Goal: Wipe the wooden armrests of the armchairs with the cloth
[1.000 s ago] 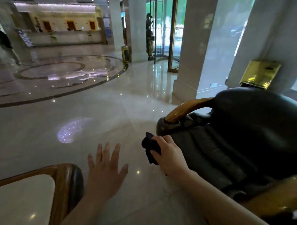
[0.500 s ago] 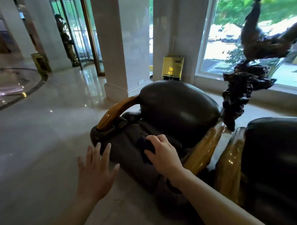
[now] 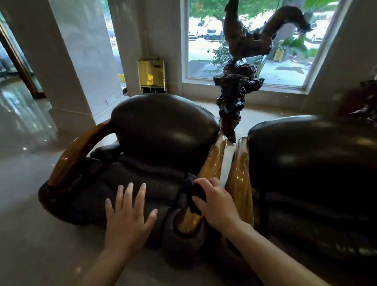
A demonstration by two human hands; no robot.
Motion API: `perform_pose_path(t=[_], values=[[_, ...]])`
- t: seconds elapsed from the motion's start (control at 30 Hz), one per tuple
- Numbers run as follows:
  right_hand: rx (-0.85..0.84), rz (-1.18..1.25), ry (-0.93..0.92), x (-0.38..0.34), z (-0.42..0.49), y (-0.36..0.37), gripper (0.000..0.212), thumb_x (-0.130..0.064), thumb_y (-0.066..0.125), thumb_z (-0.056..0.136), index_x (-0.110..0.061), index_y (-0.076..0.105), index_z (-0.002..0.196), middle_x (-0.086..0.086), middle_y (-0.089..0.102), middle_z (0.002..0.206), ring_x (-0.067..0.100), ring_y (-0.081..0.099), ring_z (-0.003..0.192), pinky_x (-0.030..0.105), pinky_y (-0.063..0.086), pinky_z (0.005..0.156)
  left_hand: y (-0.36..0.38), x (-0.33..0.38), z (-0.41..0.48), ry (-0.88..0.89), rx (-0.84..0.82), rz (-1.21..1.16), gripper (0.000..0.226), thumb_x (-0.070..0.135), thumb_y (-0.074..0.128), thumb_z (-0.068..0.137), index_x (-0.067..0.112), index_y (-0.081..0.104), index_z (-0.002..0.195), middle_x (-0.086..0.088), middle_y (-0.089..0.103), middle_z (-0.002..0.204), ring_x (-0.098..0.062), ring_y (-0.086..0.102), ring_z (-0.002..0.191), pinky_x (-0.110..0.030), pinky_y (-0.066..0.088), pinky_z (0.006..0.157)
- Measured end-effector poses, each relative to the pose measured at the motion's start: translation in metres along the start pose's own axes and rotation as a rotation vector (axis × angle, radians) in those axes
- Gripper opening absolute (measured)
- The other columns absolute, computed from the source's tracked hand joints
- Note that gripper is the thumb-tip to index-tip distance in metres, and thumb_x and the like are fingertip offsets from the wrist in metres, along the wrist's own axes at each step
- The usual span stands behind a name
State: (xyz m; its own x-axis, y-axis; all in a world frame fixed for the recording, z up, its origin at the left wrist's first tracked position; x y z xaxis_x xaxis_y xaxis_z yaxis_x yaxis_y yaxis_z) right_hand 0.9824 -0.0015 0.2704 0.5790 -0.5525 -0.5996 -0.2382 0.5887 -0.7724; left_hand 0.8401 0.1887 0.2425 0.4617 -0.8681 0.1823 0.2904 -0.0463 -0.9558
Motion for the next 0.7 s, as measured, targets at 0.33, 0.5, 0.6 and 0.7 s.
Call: perform_pose_path(t=[0.33, 0.5, 0.6, 0.7], values=[[0.128, -0.060, 0.233, 0.098, -0.019, -0.020, 0.043, -0.035, 0.066, 0.091, -0.036, 0.050, 0.131, -0.013, 0.050, 0.120, 0.008, 0.059, 0.102, 0.010, 0.042, 0.078, 0.069, 0.075, 0.058, 0.280, -0.127, -0.031, 0.077, 0.066, 0.021, 0.089, 0.026, 0.014, 0.154, -0.011, 0.020, 0.160, -0.031, 0.006, 0.150, -0.063, 0.016, 0.116], [0.166, -0.042, 0.297, 0.160, -0.004, -0.025, 0.044, -0.036, 0.067, 0.090, -0.040, 0.048, 0.130, -0.019, 0.046, 0.115, -0.001, 0.051, 0.094, 0.003, 0.036, 0.066, 0.118, 0.115, 0.092, 0.315, -0.176, -0.024, 0.076, 0.063, 0.024, 0.089, 0.023, 0.020, 0.153, -0.013, 0.026, 0.158, -0.033, 0.015, 0.149, -0.063, 0.021, 0.115], [0.154, -0.014, 0.298, 0.203, 0.019, -0.021, 0.043, -0.035, 0.067, 0.091, -0.038, 0.049, 0.130, -0.018, 0.047, 0.116, 0.000, 0.053, 0.095, 0.006, 0.039, 0.068, 0.162, 0.132, 0.116, 0.286, -0.233, -0.010, 0.075, 0.063, 0.024, 0.091, 0.024, 0.015, 0.155, -0.012, 0.021, 0.161, -0.031, 0.008, 0.150, -0.060, 0.017, 0.118], [0.135, -0.002, 0.296, 0.246, 0.048, -0.013, 0.042, -0.034, 0.067, 0.092, -0.035, 0.052, 0.131, -0.019, 0.045, 0.113, 0.001, 0.054, 0.092, 0.007, 0.041, 0.067, 0.208, 0.148, 0.143, 0.243, -0.278, -0.017, 0.074, 0.060, 0.031, 0.093, 0.026, 0.009, 0.155, -0.011, 0.015, 0.163, -0.029, 0.002, 0.151, -0.058, 0.012, 0.119]])
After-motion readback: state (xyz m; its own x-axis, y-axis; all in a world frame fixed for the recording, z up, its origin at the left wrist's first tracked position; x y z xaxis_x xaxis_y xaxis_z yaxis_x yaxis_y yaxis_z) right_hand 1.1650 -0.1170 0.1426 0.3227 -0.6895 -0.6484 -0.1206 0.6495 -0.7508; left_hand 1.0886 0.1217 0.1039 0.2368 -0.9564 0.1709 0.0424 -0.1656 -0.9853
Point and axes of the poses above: each hand's wrist, its own z-axis towards the middle knuckle, its own y-axis out of the palm, x = y × z, the point moved 7 cm from there along z, towards the middle knuckle
